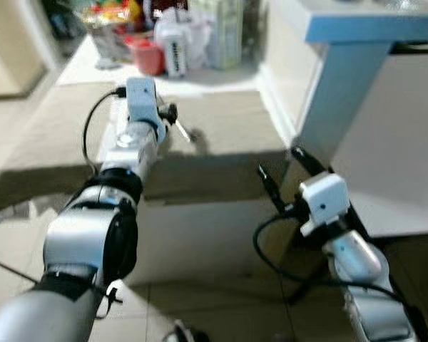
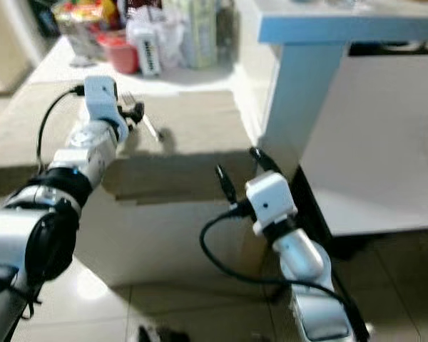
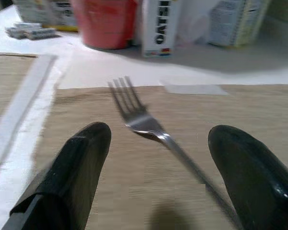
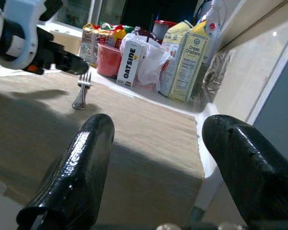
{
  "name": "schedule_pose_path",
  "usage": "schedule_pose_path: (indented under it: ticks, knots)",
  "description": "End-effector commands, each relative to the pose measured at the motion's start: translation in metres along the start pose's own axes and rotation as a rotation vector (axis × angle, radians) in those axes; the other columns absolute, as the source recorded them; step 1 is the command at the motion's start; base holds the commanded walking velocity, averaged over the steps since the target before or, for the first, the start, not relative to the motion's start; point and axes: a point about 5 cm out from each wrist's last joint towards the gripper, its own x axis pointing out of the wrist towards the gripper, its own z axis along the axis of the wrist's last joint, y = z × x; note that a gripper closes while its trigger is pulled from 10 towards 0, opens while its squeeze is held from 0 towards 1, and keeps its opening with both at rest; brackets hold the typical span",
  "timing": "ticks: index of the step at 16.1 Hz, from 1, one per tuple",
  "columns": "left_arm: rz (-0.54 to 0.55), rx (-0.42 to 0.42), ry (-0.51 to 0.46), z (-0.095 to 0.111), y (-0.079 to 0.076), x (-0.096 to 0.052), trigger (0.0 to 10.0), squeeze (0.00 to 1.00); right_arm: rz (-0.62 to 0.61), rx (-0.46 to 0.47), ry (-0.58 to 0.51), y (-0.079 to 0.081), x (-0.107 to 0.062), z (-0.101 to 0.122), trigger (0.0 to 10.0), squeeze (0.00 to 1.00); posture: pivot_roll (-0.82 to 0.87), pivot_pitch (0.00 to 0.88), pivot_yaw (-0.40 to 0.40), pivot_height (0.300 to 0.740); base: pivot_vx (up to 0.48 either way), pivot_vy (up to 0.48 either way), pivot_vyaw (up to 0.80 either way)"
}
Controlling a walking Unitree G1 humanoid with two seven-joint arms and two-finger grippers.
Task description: Setting the table
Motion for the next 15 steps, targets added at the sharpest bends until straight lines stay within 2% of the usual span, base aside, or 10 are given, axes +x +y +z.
schedule_pose_path:
  ticks: [1,3,5,9,12,15]
  knots:
    - [-0.020,-0.031,-0.003,0.007,-0.012,0.001,10.0,0.00,-0.004,-0.004,0.002,-0.002,-0.001,0.003,10.0,0.00,-0.17,0.057,0.071,0.736,0.000,0.000,0.00]
    - [-0.021,-0.009,-0.004,0.007,-0.019,0.001,10.0,0.00,0.001,-0.005,0.004,0.000,-0.001,0.003,10.0,0.00,-0.17,0.055,0.072,0.736,0.000,0.000,0.00]
    - [-0.033,-0.030,-0.018,0.006,-0.027,0.001,10.0,0.00,0.004,-0.004,0.008,0.000,0.000,0.002,10.0,0.00,-0.18,0.046,0.069,0.736,0.000,0.000,0.00]
    - [0.006,-0.039,-0.023,0.003,-0.021,0.001,10.0,0.00,0.012,-0.004,0.013,0.002,0.000,0.001,10.0,0.00,-0.18,0.029,0.066,0.736,0.000,-0.158,0.00]
    - [0.044,0.001,-0.005,0.000,-0.015,0.001,10.0,0.00,0.019,-0.004,0.015,0.003,-0.001,0.001,10.0,0.00,-0.19,0.021,0.072,0.736,0.000,0.000,0.00]
    - [0.036,-0.032,0.081,-0.012,-0.016,0.000,10.0,0.00,0.016,-0.006,0.026,0.003,-0.003,-0.001,10.0,0.00,-0.19,0.024,0.076,0.736,0.000,0.000,0.00]
